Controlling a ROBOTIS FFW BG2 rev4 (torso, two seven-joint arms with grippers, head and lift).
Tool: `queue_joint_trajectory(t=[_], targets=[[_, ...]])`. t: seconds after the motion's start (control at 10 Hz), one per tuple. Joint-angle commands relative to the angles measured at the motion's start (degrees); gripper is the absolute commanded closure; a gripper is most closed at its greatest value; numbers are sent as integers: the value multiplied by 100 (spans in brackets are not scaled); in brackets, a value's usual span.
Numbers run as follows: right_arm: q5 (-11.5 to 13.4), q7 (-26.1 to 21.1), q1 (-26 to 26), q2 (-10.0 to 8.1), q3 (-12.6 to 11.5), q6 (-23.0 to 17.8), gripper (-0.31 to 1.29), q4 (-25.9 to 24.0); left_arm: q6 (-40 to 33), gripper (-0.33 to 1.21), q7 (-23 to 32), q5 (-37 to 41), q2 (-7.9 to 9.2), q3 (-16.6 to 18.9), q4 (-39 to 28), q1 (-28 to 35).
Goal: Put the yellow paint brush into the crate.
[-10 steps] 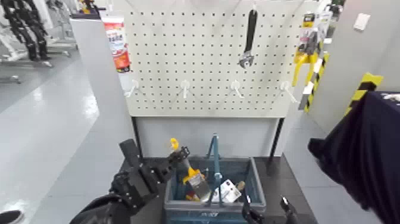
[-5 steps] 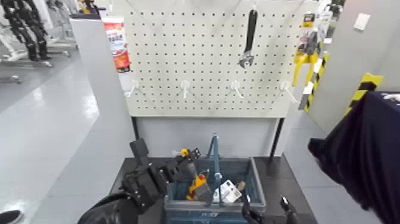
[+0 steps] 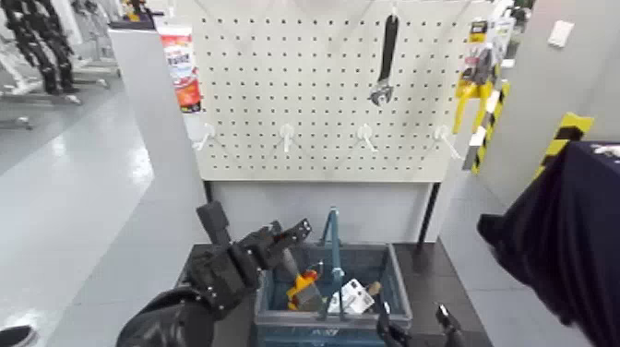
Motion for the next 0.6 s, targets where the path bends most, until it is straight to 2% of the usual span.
queue_joint_trajectory(t=[0.1,0.2,0.6], targets=[[0,0,5,0,-9,-1,14,0,-3,3,355,-1058,45,657,-718,305],[0,0,5,0,-9,-1,15,0,15,3,504,-1375,62,833,-1017,437],[0,0,14,0,-18,-1,15,-9,-346,3,1357,-2500,141,1150,-2107,1289]])
